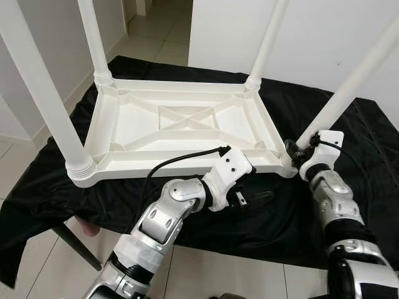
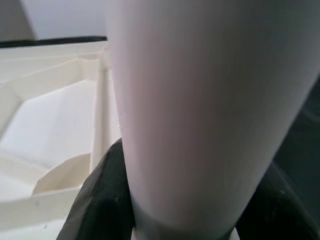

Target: Building children table

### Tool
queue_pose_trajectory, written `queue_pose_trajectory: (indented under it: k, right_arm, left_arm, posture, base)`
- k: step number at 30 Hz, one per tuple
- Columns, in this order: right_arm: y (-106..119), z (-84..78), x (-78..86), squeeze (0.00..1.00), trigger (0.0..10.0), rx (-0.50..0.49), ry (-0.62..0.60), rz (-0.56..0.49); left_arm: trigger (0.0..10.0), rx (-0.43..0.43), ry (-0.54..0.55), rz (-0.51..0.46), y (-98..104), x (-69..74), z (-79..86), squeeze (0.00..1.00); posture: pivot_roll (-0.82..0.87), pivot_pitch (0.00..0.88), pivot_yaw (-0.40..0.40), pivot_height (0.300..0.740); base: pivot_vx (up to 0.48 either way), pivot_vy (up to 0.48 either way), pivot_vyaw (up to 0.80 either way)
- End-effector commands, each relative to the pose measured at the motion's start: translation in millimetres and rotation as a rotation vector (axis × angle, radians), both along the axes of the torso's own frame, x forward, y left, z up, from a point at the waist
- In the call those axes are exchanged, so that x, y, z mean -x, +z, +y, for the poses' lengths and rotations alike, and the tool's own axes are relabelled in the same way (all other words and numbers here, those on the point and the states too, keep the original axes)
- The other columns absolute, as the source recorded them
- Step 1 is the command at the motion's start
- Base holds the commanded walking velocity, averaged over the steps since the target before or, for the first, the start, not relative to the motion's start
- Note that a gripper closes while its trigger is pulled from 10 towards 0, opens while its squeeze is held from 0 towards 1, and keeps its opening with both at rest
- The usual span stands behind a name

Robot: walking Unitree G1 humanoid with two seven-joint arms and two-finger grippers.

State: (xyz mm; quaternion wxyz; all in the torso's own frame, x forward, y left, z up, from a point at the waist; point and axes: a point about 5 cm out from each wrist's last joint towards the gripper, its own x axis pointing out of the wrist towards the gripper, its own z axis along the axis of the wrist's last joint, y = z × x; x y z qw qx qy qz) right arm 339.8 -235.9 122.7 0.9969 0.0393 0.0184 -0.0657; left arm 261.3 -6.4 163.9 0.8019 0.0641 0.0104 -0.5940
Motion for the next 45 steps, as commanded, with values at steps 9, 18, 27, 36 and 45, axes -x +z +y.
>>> queue_pose_trajectory:
  k: [9,18,27,36,45]
  right_arm:
    - [-23,34.9,15.1,0.00,10.0,-0.095,-0.174,0.069]
    - [-17,58.2,24.1,0.00,10.0,-0.199,-0.360,0.048]
    - [-13,65.8,31.9,0.80,10.0,-0.161,-0.338,0.057]
    - [-3,71.8,36.2,1.00,10.0,-0.100,-0.216,-0.048]
    - [7,36.3,34.0,0.00,10.0,0.042,-0.065,-0.105]
  left_arm:
    - [10.0,-0.003,0.023,0.006,-2,2.8,0.2,0.00]
    - [10.0,0.000,0.014,0.008,-3,5.1,-1.2,0.00]
    - [10.0,0.000,0.005,0.004,-3,5.3,-1.6,0.00]
    - [10.0,-0.002,0.015,0.002,-2,4.3,-0.1,0.00]
    - [10.0,-0.005,0.011,0.001,-2,3.6,-0.3,0.00]
  posture:
    - [0.05,0.007,-0.076,0.740]
    - [0.05,0.000,-0.078,0.740]
    - [0.05,0.000,-0.081,0.740]
    - [0.05,0.000,-0.083,0.740]
    - [0.05,0.000,-0.077,0.740]
  base:
    - [0.000,0.000,0.00]
    - [0.000,0.000,0.00]
    - [0.000,0.000,0.00]
    - [0.000,0.000,0.00]
    - [0.000,0.000,0.00]
